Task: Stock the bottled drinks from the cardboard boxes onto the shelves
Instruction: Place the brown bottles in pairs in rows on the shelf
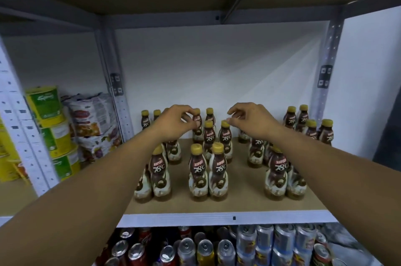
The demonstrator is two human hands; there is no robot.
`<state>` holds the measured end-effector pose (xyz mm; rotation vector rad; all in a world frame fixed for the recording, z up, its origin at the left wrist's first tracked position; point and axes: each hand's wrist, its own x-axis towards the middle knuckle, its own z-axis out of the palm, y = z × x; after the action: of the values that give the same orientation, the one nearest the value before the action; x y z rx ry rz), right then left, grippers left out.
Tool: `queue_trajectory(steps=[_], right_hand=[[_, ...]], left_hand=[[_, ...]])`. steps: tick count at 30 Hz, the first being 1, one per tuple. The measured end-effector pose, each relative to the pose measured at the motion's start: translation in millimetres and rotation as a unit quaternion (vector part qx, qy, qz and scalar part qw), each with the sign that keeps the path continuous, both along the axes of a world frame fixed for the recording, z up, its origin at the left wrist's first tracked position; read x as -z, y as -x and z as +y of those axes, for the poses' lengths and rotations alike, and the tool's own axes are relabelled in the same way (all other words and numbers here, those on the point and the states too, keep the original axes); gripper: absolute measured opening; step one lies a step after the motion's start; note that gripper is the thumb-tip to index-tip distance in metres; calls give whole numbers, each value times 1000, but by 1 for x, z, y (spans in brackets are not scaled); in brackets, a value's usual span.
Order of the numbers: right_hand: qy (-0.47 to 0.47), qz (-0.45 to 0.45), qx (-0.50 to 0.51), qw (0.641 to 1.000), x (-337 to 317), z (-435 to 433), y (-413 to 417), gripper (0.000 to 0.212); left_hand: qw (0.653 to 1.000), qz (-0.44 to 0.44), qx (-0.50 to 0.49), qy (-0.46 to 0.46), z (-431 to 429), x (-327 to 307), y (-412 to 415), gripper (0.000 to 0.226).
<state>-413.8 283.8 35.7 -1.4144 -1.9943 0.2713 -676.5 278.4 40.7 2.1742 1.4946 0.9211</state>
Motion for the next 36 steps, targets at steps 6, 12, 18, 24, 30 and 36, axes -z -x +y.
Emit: queue_trajectory(steps=[6,12,18,24,30,36], right_hand=[[38,-46,24,998,7,44,13,30],[79,-59,29,995,18,81,12,44],[106,-88,22,990,27,101,15,51],[102,-80,19,991,36,113,12,35],[84,-58,4,995,40,112,8,32],[74,-38,5,996,44,111,7,34]], left_hand=[[998,42,26,28,51,8,-3,44],[993,108,42,33,98,18,-25,54],[989,132,56,22,122,30,-43,54],[990,135,45,13,129,40,-48,44],[994,103,29,12,131,45,-48,42],[996,80,11,23,127,47,-44,37]])
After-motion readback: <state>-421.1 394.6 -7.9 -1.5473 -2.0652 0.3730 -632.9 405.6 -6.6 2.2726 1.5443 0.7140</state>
